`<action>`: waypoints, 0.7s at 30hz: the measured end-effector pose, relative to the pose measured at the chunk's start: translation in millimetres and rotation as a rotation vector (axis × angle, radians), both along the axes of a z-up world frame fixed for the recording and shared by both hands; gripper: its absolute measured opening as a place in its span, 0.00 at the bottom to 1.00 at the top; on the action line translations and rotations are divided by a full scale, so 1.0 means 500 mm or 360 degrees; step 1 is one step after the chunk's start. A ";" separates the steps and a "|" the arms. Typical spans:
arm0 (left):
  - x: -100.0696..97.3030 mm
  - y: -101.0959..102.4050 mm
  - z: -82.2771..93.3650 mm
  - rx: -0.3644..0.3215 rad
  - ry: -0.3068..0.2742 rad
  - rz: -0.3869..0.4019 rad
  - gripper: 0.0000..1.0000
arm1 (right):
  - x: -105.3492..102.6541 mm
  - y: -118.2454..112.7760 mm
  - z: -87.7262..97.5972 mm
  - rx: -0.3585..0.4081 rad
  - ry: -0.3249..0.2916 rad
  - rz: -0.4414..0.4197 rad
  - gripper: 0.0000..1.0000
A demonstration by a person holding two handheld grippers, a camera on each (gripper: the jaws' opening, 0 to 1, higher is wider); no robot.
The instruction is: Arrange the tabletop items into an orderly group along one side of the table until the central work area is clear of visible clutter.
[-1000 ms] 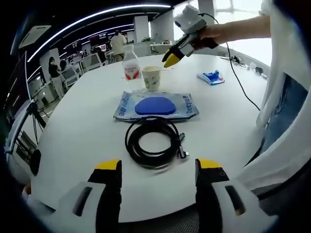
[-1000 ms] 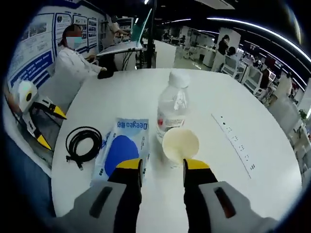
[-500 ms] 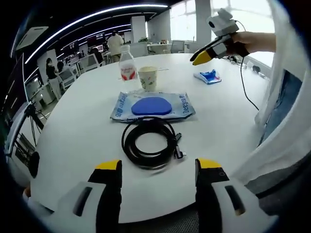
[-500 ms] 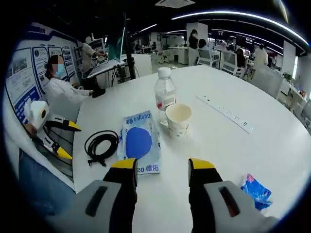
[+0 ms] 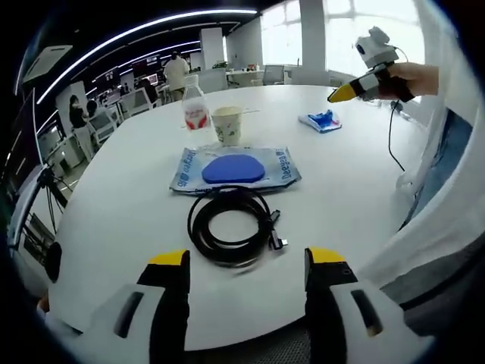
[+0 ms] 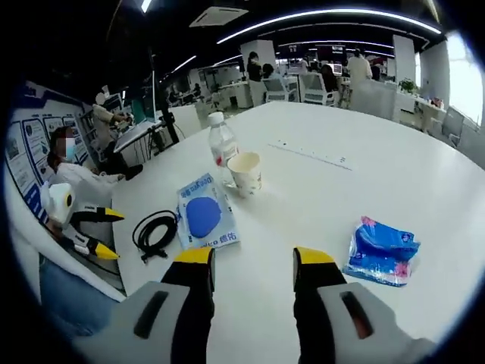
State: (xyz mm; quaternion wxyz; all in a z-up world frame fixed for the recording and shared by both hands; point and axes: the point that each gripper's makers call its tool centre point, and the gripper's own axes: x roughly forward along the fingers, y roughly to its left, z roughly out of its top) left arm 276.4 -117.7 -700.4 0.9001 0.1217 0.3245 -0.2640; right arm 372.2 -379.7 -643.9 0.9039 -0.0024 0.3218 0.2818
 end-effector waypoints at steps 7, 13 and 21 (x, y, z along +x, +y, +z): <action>-0.002 -0.001 0.000 0.0007 0.0008 -0.0006 0.62 | -0.027 -0.019 -0.006 0.0043 0.0018 -0.0077 0.39; 0.005 0.010 -0.001 -0.0013 0.0000 0.0023 0.65 | -0.036 -0.025 0.000 0.0091 0.0020 -0.0110 0.39; 0.014 0.016 0.010 -0.0054 -0.0041 0.0067 0.70 | -0.048 -0.042 0.002 0.0116 0.0027 -0.0141 0.39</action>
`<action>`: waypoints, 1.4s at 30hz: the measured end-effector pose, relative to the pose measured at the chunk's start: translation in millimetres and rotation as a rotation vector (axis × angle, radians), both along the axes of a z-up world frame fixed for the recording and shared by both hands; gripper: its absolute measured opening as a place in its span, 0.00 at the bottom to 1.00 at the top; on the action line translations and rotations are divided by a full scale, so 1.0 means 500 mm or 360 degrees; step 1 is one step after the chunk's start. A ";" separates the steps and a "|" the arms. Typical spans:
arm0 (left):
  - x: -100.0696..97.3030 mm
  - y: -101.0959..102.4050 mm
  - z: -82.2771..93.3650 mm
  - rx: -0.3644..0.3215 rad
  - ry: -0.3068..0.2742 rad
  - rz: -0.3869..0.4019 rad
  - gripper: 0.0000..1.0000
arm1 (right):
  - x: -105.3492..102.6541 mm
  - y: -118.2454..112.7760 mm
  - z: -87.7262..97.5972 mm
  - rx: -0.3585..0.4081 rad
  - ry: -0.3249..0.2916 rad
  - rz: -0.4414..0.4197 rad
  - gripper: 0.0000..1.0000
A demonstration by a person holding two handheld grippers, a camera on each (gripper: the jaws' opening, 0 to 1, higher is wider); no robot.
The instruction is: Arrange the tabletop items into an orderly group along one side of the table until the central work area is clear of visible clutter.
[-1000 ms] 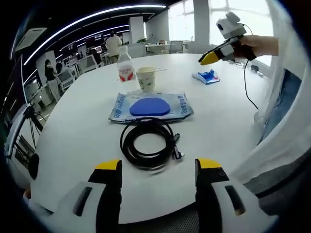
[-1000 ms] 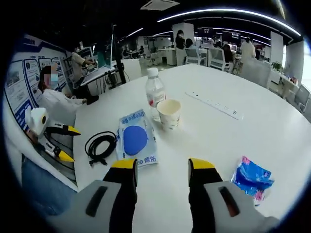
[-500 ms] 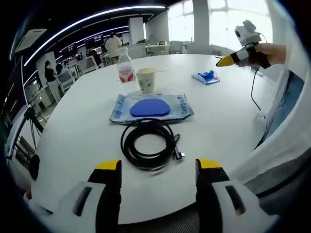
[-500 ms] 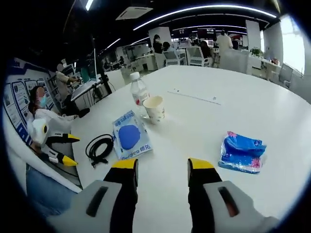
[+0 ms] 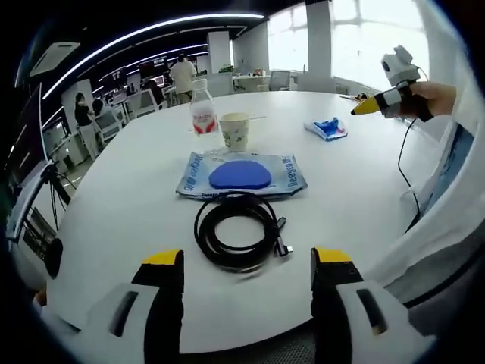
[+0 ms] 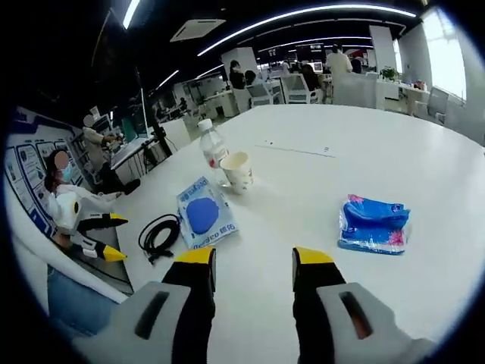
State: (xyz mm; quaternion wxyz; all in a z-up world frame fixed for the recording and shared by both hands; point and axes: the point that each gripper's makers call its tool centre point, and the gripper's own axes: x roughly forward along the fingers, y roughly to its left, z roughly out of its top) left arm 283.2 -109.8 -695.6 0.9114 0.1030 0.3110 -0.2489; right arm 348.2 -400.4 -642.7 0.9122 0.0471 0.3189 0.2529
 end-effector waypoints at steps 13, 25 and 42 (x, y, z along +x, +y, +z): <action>0.000 -0.004 0.006 -0.0034 -0.0011 0.0013 0.74 | -0.023 0.003 -0.010 0.0011 0.0030 0.0002 0.40; 0.003 0.001 -0.002 -0.0066 0.0017 0.0026 0.75 | -0.038 0.020 -0.031 0.0021 0.0090 0.0016 0.40; -0.003 -0.011 -0.003 -0.0068 0.0062 0.0021 0.75 | -0.034 0.008 -0.050 0.0069 0.0158 -0.0045 0.39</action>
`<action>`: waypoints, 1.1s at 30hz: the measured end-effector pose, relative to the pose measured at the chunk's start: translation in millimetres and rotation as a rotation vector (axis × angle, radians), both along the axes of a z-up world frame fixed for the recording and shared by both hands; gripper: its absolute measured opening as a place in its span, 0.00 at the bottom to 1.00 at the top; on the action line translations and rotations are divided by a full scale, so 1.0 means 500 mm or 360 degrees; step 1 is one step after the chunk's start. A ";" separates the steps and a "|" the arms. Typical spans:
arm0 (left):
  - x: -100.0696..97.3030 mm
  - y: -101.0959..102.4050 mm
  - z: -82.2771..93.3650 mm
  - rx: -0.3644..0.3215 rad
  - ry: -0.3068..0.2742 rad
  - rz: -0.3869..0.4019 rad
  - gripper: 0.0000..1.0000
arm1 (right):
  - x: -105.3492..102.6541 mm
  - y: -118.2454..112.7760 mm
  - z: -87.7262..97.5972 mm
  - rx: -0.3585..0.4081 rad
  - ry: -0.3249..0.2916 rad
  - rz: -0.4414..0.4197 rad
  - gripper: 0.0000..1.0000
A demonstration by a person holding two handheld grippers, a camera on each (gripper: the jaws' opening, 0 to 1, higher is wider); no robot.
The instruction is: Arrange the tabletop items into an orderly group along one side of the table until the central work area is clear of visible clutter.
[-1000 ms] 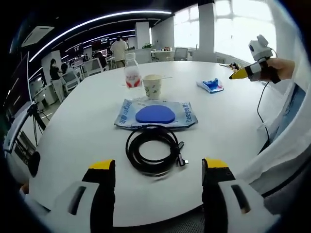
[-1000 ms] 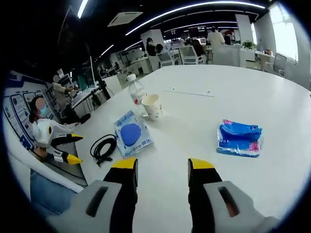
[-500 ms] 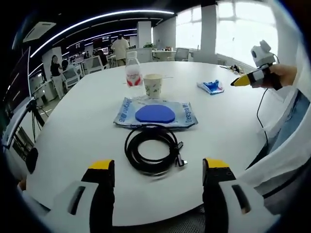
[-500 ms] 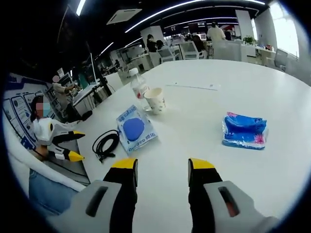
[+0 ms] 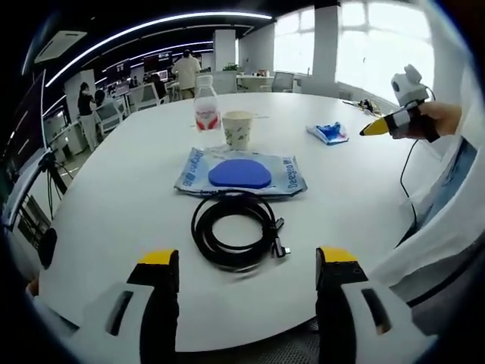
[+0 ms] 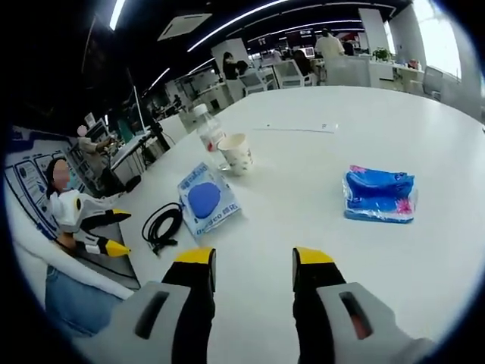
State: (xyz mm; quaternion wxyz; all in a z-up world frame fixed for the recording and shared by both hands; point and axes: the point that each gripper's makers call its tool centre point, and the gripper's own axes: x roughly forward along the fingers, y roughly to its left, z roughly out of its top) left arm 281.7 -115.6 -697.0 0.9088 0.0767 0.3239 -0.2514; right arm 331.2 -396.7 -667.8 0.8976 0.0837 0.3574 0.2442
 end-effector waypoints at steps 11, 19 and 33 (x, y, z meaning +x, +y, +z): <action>0.006 0.000 0.011 -0.0028 -0.0002 0.0022 0.77 | 0.021 0.009 0.003 0.0068 0.0024 -0.0023 0.38; 0.058 0.011 0.032 -0.0100 -0.0003 0.0111 0.79 | 0.026 0.038 -0.001 0.0124 0.0071 -0.0003 0.38; 0.197 0.020 -0.004 -0.0002 0.0156 0.0020 0.76 | 0.019 0.098 -0.033 0.0251 0.0209 0.0060 0.40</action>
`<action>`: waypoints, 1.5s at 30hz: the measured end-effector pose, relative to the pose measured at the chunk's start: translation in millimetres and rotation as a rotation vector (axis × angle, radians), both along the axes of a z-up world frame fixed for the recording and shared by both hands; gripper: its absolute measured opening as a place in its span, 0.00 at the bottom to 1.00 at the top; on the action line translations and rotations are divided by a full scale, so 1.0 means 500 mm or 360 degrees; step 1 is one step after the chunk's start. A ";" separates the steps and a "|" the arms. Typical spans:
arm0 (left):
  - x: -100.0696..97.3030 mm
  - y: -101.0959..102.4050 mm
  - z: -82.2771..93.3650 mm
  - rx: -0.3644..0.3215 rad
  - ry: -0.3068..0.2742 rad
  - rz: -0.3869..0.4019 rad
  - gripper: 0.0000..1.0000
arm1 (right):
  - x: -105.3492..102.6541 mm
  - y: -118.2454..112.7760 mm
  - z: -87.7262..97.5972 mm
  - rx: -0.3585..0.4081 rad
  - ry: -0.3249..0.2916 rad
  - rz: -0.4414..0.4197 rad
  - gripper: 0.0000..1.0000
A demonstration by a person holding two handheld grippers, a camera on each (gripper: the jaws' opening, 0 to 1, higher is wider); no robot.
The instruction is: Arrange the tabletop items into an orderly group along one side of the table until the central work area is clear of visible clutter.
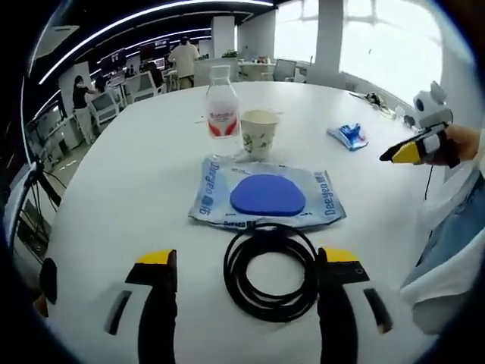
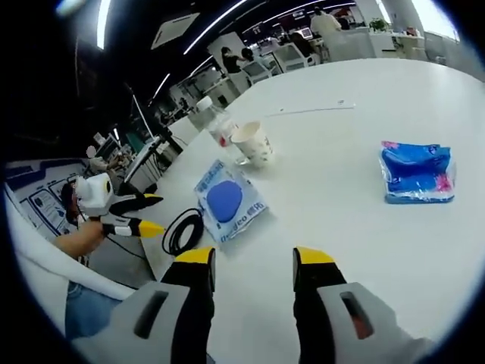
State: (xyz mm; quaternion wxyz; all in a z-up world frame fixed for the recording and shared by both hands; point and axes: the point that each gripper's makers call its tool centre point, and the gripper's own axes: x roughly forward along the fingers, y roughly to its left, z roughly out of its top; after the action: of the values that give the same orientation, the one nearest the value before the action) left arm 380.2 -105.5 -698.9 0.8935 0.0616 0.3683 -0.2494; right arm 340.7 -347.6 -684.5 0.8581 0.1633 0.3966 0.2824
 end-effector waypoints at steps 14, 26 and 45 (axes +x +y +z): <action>0.106 0.029 -0.037 -0.0117 0.0154 0.0059 0.66 | -0.009 0.087 -0.048 0.0026 0.0149 0.0189 0.37; 0.155 0.026 -0.082 -0.0149 0.0239 0.0031 0.56 | 0.009 0.152 -0.081 0.0059 0.0242 0.0268 0.35; 0.174 0.022 -0.113 -0.0070 0.0231 0.0027 0.25 | 0.039 0.180 -0.138 0.0050 0.0344 0.0217 0.24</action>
State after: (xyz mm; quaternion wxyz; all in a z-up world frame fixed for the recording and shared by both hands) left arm 467.3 -94.7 -755.6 0.8676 0.0205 0.4270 -0.2538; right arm 360.2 -257.7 -753.3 0.7864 0.1788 0.4926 0.3269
